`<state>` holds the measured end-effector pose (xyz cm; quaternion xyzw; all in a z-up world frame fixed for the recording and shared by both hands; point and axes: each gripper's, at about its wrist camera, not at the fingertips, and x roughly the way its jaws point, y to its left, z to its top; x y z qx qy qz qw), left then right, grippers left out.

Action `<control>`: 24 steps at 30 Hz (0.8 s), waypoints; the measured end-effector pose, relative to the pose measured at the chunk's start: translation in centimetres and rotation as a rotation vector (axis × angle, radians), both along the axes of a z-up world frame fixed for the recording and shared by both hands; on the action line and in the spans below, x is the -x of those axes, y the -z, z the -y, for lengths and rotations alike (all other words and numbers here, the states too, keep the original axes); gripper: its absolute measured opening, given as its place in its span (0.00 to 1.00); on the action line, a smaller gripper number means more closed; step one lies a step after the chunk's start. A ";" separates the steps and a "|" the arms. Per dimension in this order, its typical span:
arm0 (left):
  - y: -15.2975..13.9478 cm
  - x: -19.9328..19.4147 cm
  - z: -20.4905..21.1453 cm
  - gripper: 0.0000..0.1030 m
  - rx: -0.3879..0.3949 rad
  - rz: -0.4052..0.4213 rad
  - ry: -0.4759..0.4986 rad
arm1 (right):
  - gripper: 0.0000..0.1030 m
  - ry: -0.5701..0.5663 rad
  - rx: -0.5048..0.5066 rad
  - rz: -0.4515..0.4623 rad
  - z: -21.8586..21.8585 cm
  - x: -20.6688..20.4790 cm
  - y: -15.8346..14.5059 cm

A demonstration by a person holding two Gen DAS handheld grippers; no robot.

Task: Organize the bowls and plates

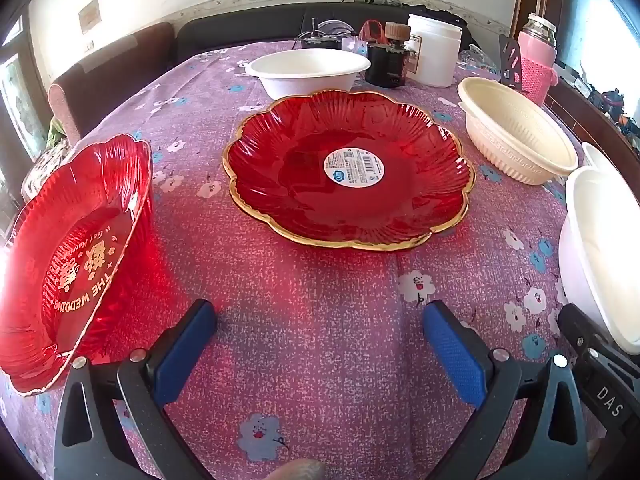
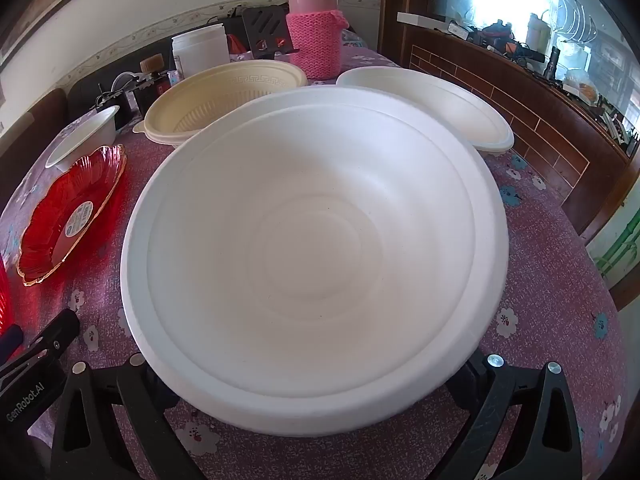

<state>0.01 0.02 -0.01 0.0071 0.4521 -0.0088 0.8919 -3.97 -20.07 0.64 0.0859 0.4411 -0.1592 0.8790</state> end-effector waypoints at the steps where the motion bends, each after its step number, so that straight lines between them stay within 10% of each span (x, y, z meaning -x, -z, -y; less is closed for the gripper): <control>1: 0.0 0.0 0.0 1.00 0.000 0.000 0.000 | 0.99 0.000 0.000 -0.001 0.0 0.0 0.0; 24: 0.0 1.2 -0.3 1.00 -0.013 -0.107 0.116 | 0.99 0.000 0.000 -0.004 0.0 0.0 0.0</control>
